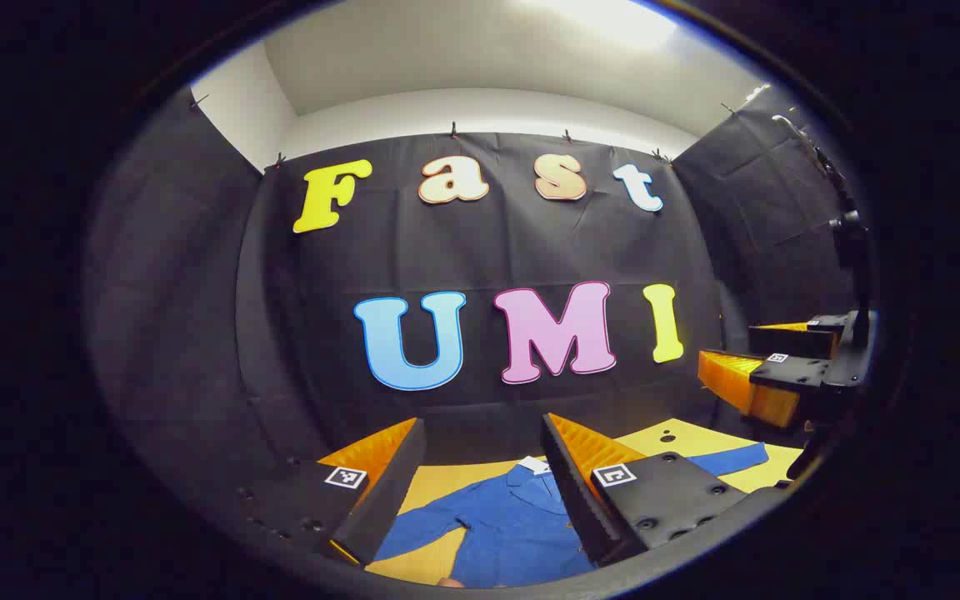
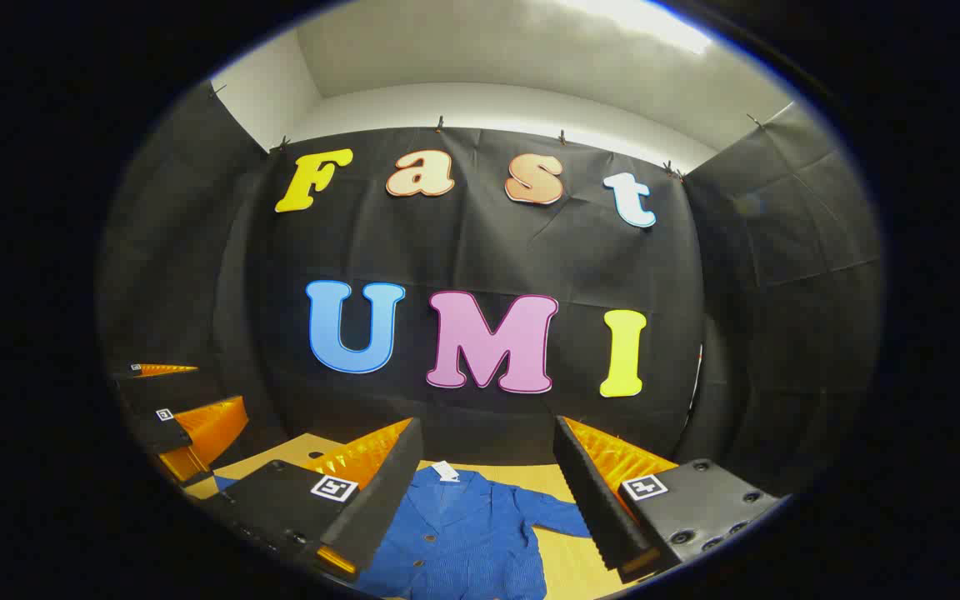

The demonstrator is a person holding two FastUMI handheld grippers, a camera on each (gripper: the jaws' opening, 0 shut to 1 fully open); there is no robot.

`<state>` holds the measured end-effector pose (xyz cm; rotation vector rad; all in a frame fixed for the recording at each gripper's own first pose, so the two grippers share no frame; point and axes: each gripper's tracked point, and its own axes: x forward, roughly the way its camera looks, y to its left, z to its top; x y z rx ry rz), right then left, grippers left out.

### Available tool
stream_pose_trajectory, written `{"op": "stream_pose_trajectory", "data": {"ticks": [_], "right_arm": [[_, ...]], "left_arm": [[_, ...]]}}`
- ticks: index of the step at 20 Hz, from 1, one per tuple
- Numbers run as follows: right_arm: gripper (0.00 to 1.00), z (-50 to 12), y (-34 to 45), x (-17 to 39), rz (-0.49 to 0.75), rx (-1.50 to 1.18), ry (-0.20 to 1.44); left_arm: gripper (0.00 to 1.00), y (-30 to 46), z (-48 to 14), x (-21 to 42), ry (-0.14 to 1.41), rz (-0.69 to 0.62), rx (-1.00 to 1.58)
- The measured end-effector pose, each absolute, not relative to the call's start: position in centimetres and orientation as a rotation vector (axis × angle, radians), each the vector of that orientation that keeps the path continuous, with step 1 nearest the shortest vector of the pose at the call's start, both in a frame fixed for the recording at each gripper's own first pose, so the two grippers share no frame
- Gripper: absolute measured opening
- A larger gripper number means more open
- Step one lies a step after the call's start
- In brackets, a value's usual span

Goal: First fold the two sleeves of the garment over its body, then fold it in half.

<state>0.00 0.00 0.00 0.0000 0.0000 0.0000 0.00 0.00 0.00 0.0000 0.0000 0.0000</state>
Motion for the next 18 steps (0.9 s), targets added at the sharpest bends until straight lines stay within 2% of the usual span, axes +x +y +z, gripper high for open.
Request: {"op": "stream_pose_trajectory", "data": {"ticks": [18], "right_arm": [[0.99,-0.6,0.1,0.6,-0.033,0.020,0.001]], "left_arm": [[0.81,0.5,1.0,1.8,-0.041,-0.014,-0.060]]}}
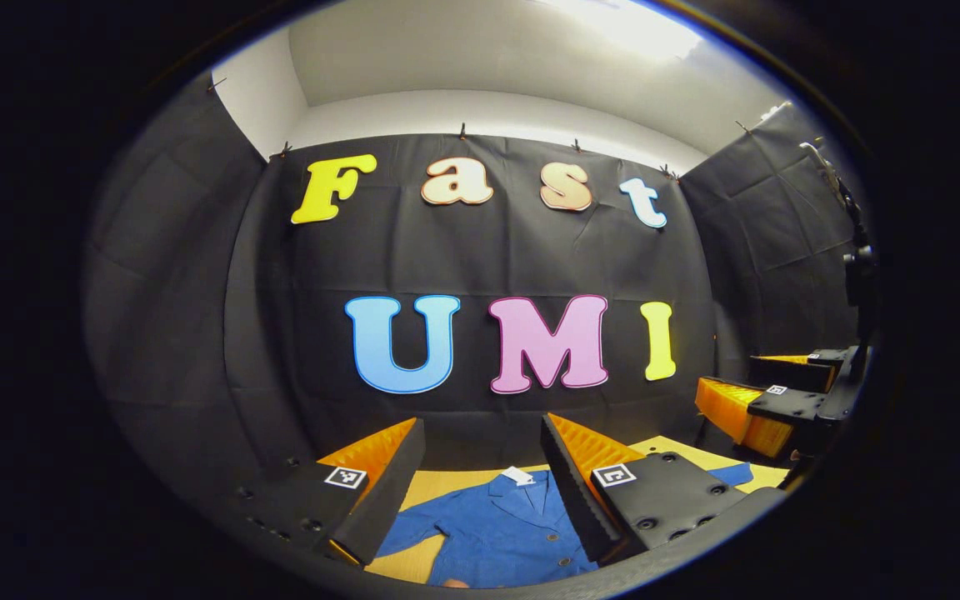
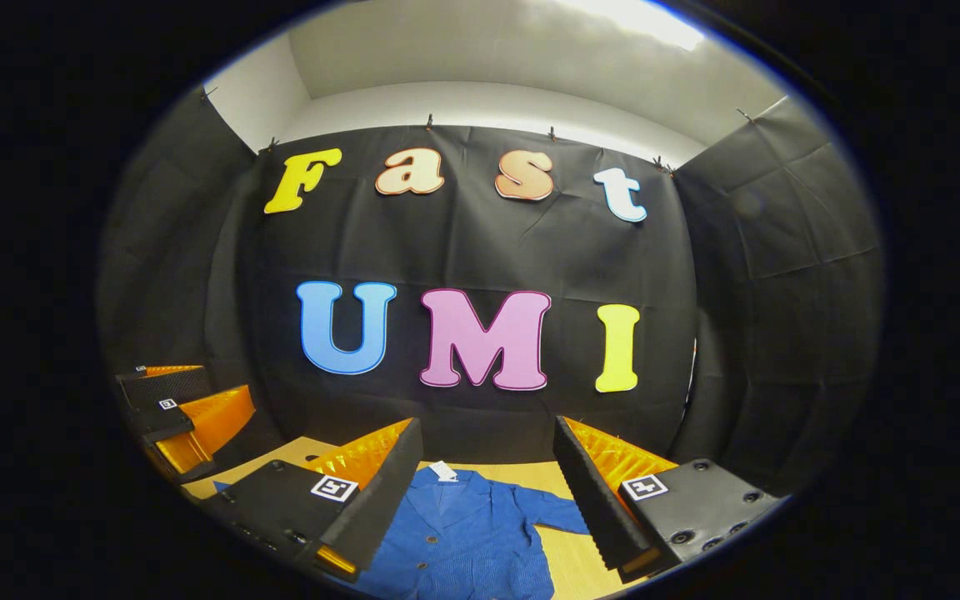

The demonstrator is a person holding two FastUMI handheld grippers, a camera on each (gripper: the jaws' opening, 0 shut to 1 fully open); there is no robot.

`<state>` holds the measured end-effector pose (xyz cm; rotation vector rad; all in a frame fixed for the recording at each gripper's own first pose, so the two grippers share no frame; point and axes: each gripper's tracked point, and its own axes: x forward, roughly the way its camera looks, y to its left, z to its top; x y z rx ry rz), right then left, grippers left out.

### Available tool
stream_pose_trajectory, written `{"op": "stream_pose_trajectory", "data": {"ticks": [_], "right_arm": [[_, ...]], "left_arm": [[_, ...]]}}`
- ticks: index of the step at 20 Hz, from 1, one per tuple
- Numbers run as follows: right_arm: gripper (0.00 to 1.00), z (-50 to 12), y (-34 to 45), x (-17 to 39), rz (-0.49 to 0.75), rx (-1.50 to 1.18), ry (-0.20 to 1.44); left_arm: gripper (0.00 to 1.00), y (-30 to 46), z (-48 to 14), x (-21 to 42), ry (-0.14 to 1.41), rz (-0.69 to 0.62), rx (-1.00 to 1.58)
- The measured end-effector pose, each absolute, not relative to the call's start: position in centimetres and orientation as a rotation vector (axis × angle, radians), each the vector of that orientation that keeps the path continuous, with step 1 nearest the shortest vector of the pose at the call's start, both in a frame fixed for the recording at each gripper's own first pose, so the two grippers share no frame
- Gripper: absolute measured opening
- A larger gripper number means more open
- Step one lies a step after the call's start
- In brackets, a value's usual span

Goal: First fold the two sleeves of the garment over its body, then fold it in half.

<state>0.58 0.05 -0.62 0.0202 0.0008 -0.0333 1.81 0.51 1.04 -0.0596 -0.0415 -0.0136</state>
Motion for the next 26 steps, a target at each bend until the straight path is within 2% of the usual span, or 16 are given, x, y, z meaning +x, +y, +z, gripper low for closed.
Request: {"op": "stream_pose_trajectory", "data": {"ticks": [7,8,13,17,21,23,24,26], "right_arm": [[0.99,-1.7,1.4,1.5,-0.017,0.025,0.037],[0.92,-1.8,2.1,1.8,-0.005,0.038,0.045],[0.92,-1.3,4.0,2.8,0.032,0.012,0.036],[0.92,-1.9,3.9,2.9,0.015,0.018,0.053],[0.92,-4.5,5.0,3.7,0.028,0.035,0.139],[0.92,-4.9,5.7,5.3,0.039,0.029,0.158],[0.99,-4.8,5.9,6.5,0.042,0.022,0.154],[0.99,-4.7,6.2,9.2,0.051,0.022,0.156]], "left_arm": [[0.81,1.2,-0.3,2.5,-0.015,-0.015,-0.083],[0.81,1.3,-0.6,2.7,-0.006,-0.012,-0.093],[0.81,1.9,-1.4,3.1,0.004,-0.011,-0.112],[0.81,1.8,-2.3,3.1,0.023,-0.024,-0.136],[0.81,1.1,-3.2,3.2,0.038,-0.050,-0.194],[0.81,1.0,-3.5,3.2,0.041,-0.054,-0.201],[0.81,1.0,-3.6,3.3,0.042,-0.060,-0.209],[0.81,-0.1,-4.8,3.4,0.081,-0.098,-0.243]]}}
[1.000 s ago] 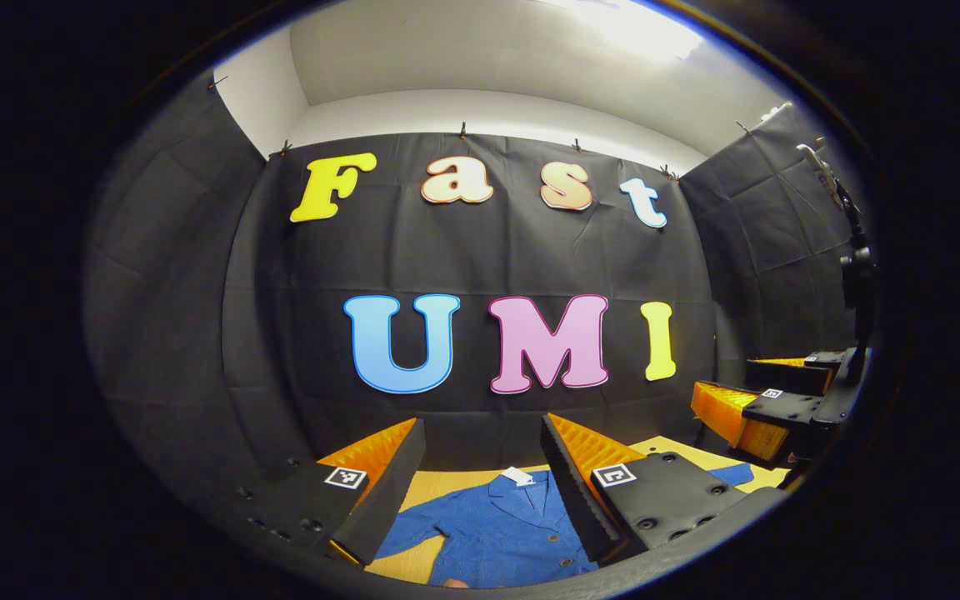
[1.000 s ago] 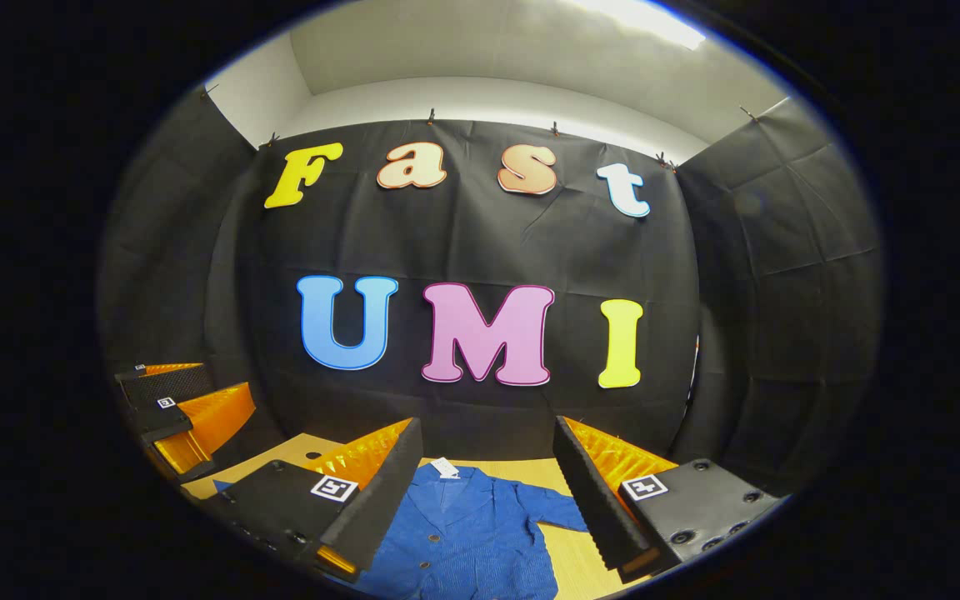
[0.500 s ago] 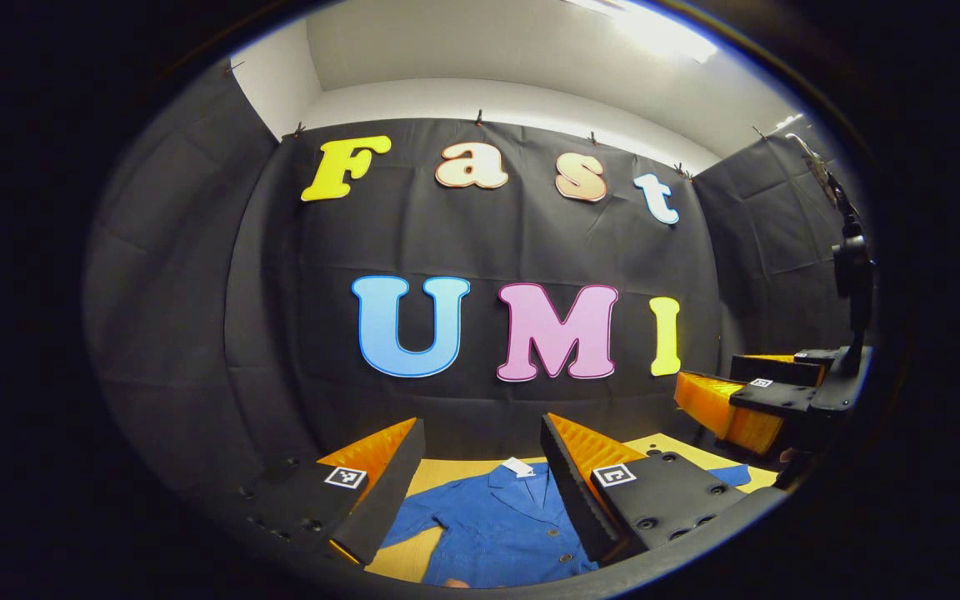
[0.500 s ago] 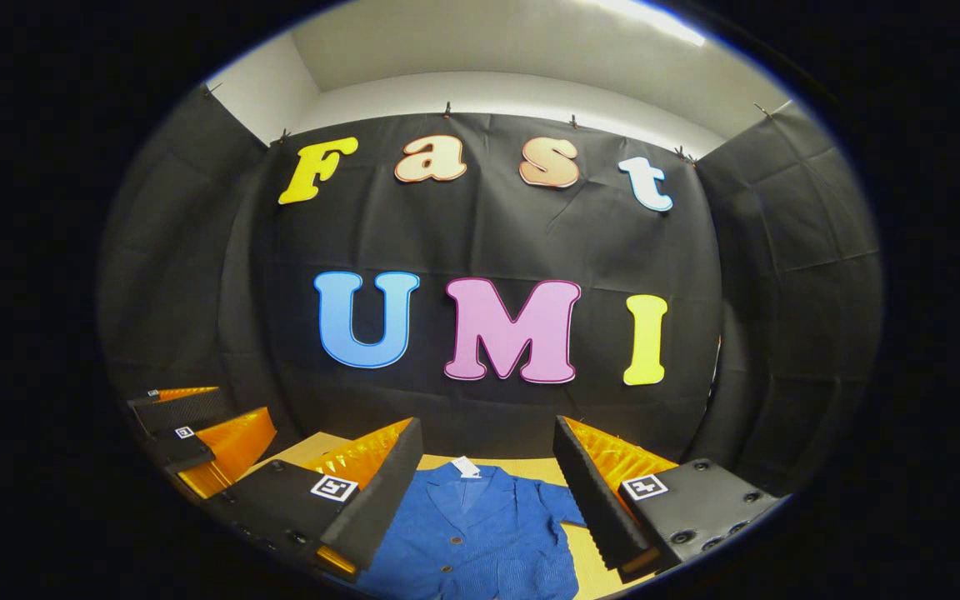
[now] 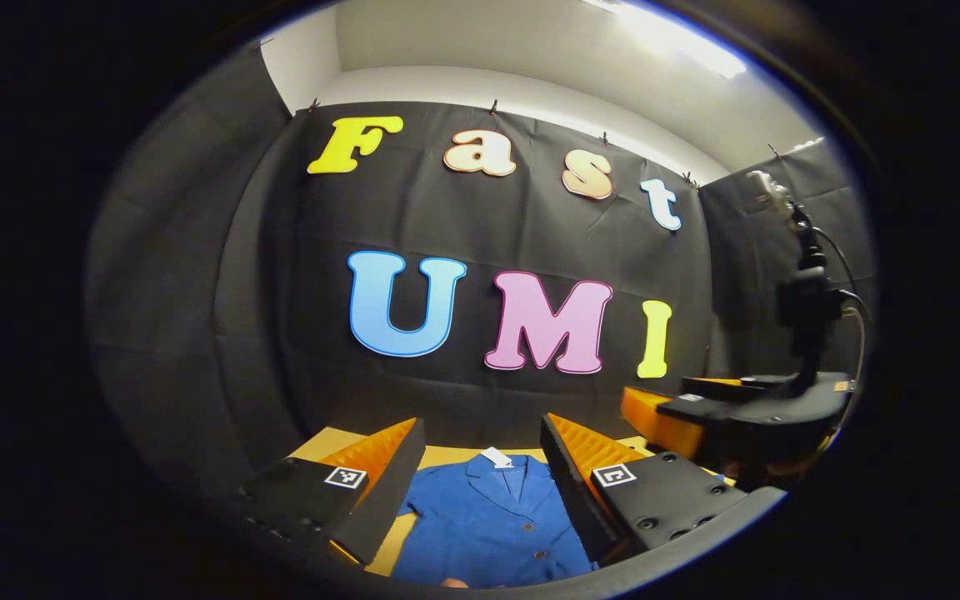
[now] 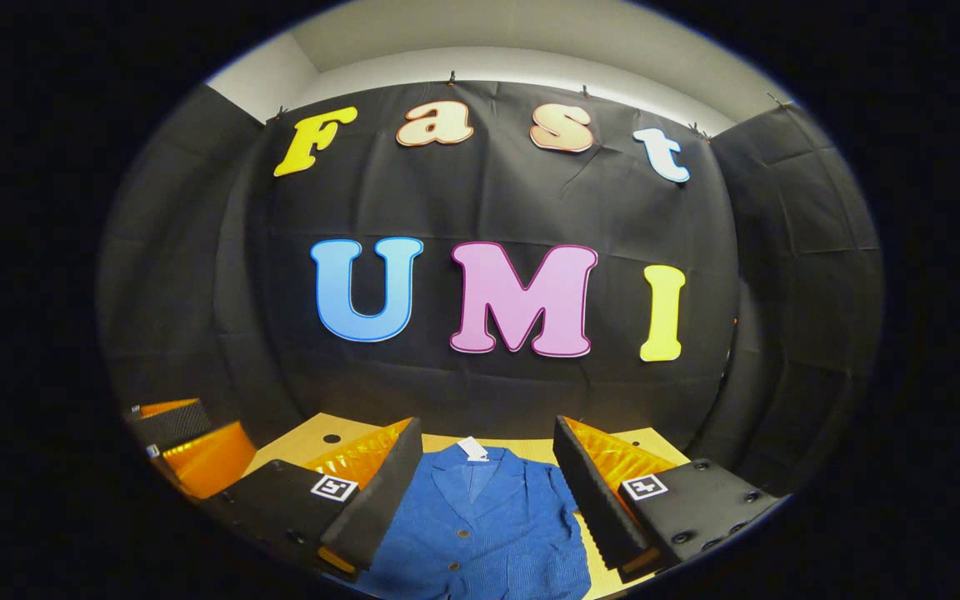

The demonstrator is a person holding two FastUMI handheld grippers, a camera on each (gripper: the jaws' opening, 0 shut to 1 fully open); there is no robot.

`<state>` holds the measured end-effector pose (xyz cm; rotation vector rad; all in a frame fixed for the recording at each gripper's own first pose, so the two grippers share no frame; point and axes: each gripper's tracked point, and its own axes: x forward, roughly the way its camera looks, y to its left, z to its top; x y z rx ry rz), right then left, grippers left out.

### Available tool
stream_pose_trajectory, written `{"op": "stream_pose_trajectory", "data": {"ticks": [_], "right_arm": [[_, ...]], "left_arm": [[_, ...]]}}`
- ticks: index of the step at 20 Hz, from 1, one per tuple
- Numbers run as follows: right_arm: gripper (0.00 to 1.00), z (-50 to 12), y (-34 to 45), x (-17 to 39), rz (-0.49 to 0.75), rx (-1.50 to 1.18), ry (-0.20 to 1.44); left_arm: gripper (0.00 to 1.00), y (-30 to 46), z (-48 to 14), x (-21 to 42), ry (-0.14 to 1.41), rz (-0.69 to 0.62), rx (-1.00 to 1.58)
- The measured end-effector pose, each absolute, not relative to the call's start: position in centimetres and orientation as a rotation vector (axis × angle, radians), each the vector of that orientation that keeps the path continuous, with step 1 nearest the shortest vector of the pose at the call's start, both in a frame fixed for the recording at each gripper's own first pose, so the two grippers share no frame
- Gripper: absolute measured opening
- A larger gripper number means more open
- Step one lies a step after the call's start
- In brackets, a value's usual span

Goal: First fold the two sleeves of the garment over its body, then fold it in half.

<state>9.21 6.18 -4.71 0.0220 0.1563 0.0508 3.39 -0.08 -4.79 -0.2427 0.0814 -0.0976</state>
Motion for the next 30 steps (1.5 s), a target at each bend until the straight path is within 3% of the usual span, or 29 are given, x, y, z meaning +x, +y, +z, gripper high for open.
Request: {"op": "stream_pose_trajectory", "data": {"ticks": [5,13,18,19,20,22,27,30], "right_arm": [[0.99,-8.4,3.3,16.8,0.017,0.009,0.298],[1.00,-23.5,-15.4,21.1,-0.319,0.185,0.641],[1.00,-33.1,-29.6,18.5,-0.539,0.302,0.861],[0.92,-34.8,-32.1,17.8,-0.591,0.334,0.891],[1.00,-36.4,-35.9,16.6,-0.657,0.339,0.911],[1.00,-38.4,-40.0,14.2,-0.724,0.310,0.975],[1.00,-42.1,-41.0,11.0,-0.799,0.191,1.157],[1.00,-41.0,-40.8,11.5,-0.797,0.329,1.191]], "left_arm": [[0.81,-1.4,-7.5,3.9,0.171,-0.120,-0.323],[0.81,-4.1,-10.2,6.9,0.254,-0.096,-0.272],[0.81,-8.8,-10.8,10.5,0.299,-0.085,-0.229],[0.81,-9.8,-10.9,11.0,0.306,-0.081,-0.219],[0.81,-10.9,-11.0,11.6,0.317,-0.074,-0.208],[0.81,-12.6,-10.9,12.5,0.330,-0.071,-0.190],[0.81,-16.6,-10.5,14.4,0.346,-0.124,-0.157],[0.81,-17.9,-9.1,15.3,0.329,-0.138,-0.117]]}}
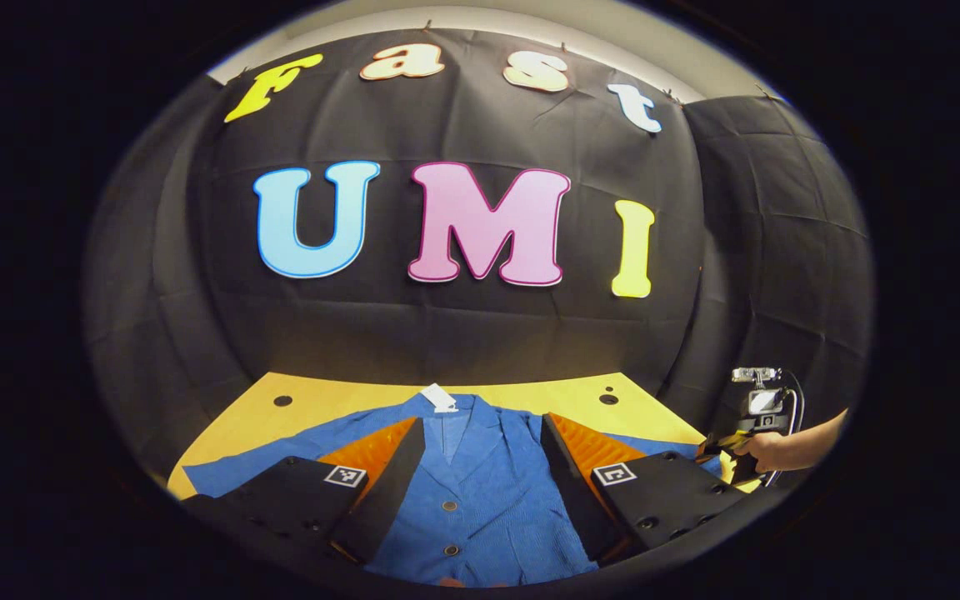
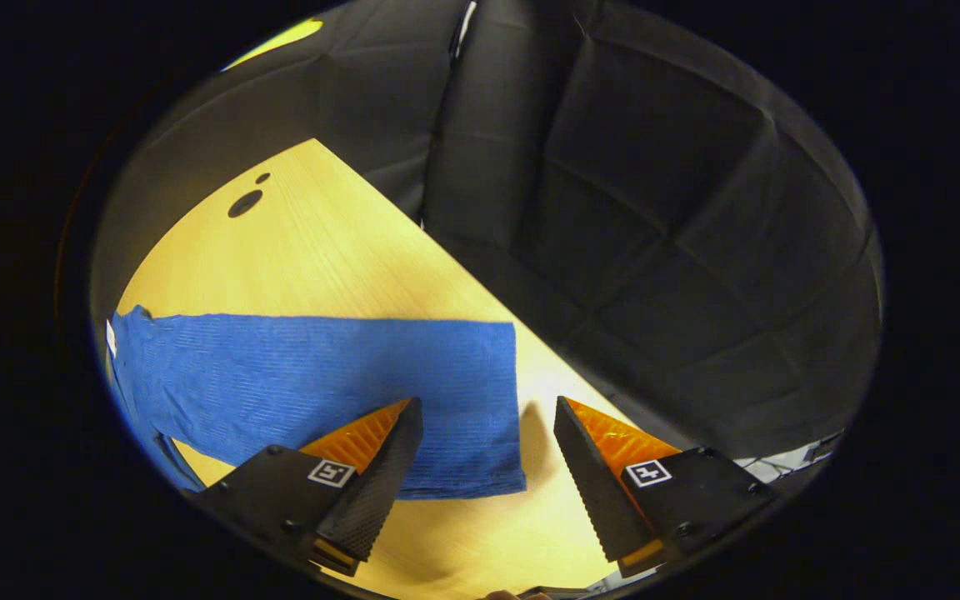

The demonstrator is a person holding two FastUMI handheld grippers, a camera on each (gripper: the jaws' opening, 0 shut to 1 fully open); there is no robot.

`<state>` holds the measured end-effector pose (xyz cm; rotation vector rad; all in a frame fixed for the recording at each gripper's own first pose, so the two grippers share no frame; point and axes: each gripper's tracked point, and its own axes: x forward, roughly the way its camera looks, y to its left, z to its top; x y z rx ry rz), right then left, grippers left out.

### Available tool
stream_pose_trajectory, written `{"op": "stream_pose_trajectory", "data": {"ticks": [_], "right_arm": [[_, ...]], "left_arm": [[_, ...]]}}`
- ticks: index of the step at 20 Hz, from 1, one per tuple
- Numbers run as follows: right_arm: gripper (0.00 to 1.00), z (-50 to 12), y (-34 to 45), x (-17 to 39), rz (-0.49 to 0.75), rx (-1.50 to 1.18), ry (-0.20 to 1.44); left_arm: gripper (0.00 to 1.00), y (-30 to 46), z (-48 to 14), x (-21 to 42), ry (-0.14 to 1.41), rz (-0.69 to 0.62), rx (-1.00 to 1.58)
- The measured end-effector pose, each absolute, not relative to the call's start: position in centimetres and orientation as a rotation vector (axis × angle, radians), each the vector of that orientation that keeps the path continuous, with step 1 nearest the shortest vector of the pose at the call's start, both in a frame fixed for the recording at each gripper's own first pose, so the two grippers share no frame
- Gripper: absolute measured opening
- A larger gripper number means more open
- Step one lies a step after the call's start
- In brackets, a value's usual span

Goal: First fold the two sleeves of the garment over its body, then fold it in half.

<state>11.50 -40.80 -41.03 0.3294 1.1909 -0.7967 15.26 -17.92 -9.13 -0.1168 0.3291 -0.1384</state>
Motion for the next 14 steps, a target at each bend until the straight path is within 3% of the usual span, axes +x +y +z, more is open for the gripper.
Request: {"op": "stream_pose_trajectory", "data": {"ticks": [3,4,6,7,8,9,11,12,14], "right_arm": [[0.98,-40.6,-40.8,13.3,-0.770,0.370,1.151],[0.92,-40.5,-40.1,13.9,-0.745,0.408,1.149],[0.51,-40.3,-40.1,14.7,-0.726,0.403,1.139],[0.50,-40.4,-40.2,14.9,-0.718,0.399,1.156],[0.31,-40.1,-40.6,15.2,-0.728,0.376,1.158],[0.30,-40.7,-40.2,15.4,-0.688,0.369,1.155],[0.00,-40.6,-39.7,15.4,-0.685,0.352,1.165],[0.05,-40.8,-39.3,16.0,-0.646,0.352,1.156],[0.03,-40.4,-39.0,16.1,-0.620,0.350,1.134]], "left_arm": [[0.81,-19.0,-8.7,15.5,0.316,-0.169,-0.082],[0.81,-19.3,-8.9,15.5,0.322,-0.178,-0.070],[0.81,-19.5,-9.1,15.5,0.333,-0.180,-0.058],[0.81,-19.5,-8.9,15.5,0.326,-0.181,-0.061],[0.81,-19.5,-8.6,15.3,0.318,-0.184,-0.068],[0.81,-19.5,-8.6,15.1,0.315,-0.187,-0.073],[0.81,-18.8,-8.9,14.6,0.319,-0.179,-0.074],[0.81,-18.2,-8.9,14.2,0.317,-0.168,-0.078],[0.81,-16.9,-9.3,13.4,0.323,-0.145,-0.099]]}}
